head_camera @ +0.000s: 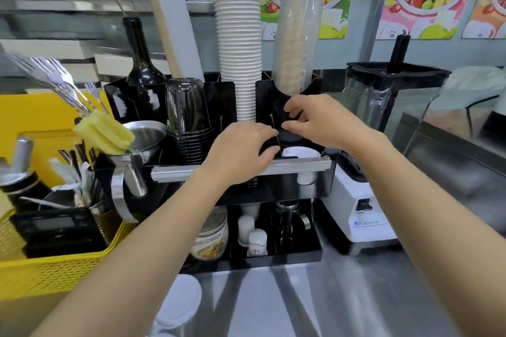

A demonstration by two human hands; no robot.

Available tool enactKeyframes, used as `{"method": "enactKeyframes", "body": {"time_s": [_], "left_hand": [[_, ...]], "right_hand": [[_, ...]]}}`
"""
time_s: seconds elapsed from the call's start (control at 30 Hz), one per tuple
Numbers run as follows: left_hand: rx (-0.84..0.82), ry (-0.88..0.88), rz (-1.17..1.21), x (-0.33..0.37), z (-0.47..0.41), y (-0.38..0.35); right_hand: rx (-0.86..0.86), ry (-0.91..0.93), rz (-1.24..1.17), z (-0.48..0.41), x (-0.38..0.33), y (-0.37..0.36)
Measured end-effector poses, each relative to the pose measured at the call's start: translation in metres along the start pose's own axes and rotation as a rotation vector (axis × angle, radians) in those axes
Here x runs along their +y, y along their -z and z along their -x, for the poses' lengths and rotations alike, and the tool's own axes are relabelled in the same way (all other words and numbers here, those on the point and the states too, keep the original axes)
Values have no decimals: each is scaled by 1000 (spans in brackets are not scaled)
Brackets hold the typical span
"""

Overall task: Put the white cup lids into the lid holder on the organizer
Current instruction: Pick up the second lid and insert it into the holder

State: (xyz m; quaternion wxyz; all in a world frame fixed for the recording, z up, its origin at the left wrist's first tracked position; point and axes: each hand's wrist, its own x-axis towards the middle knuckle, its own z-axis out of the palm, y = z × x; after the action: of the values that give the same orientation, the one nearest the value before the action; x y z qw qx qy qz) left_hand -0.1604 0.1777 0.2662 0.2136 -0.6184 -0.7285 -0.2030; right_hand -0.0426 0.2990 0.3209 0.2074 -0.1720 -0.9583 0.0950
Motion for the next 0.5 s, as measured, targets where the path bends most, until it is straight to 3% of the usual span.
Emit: {"method": "enactKeyframes", "body": {"time_s": [0.1, 0.2, 0.5], "left_hand": [[95, 104, 65, -1, 44, 14], [133, 185, 111, -3, 95, 19], [-20, 531, 117, -18, 250, -10]], "right_hand": [[147, 121, -132, 38, -29, -28], [124, 224, -182, 73, -57, -71], [-338, 194, -271, 141, -125, -219]]}}
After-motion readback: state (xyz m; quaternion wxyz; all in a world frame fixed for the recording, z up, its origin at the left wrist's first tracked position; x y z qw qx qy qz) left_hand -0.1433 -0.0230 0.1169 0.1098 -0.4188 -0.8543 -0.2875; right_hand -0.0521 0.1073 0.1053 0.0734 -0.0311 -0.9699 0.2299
